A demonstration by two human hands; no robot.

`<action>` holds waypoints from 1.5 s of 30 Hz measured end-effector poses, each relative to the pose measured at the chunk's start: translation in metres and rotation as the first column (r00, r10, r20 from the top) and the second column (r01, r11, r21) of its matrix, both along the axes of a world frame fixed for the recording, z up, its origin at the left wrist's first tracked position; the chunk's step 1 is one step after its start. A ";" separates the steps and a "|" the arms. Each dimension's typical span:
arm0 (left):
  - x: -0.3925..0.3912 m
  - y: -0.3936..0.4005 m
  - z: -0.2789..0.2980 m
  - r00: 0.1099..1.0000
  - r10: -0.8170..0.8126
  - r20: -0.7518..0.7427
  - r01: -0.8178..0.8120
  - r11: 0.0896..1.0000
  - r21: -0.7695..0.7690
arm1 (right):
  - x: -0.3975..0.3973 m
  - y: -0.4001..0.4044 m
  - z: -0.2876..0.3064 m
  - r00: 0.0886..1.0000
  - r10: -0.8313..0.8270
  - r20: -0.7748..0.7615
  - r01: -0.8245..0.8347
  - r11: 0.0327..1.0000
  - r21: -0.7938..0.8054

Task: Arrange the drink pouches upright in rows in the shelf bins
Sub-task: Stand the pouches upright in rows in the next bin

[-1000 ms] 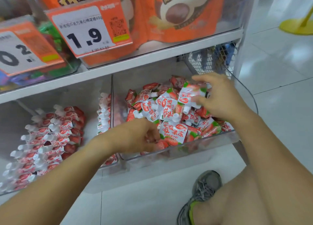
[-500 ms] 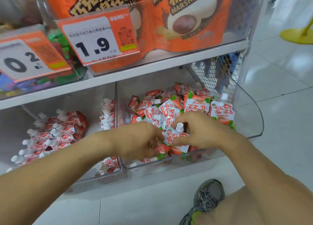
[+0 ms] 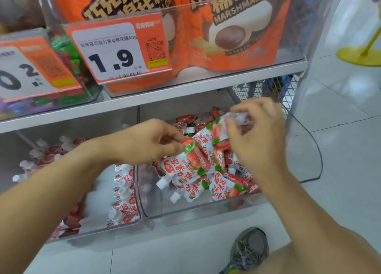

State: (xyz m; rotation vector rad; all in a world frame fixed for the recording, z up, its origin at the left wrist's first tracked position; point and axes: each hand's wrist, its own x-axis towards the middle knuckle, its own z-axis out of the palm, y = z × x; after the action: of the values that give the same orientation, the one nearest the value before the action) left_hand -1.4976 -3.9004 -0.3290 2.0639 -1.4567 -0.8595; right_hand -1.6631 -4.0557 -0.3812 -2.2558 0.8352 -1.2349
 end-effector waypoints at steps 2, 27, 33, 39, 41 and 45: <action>0.000 -0.007 -0.006 1.000 -0.015 0.027 0.015 1.000 0.012 | 0.006 0.016 -0.003 0.996 0.086 0.026 -0.083 0.992 -0.099; -0.001 -0.026 -0.038 0.718 -0.217 0.662 0.012 0.954 0.300 | 0.010 -0.036 0.006 0.942 0.187 -0.279 -0.156 0.979 0.132; 0.013 -0.027 -0.027 0.867 0.053 0.495 -0.044 0.999 -0.030 | 0.004 -0.020 0.005 0.936 0.344 -0.079 -0.283 0.865 0.413; 0.014 -0.012 0.003 0.975 0.047 0.219 0.014 0.963 -0.268 | -0.012 -0.025 0.006 0.673 0.740 -0.012 -0.606 0.560 0.565; 0.013 -0.007 0.005 0.995 -0.019 0.099 0.046 0.960 -0.275 | -0.014 -0.025 0.005 0.615 0.786 -0.056 -0.645 0.544 0.537; 0.002 -0.011 -0.015 0.983 -0.099 0.153 0.127 0.974 -0.186 | -0.005 -0.014 0.000 0.541 0.803 -0.250 -0.669 0.591 0.450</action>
State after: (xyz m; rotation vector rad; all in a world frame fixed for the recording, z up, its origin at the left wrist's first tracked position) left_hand -1.4953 -3.9116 -0.3444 1.9450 -1.6771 -0.5935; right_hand -1.6684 -4.0702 -0.3814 -2.2333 0.0736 -0.1700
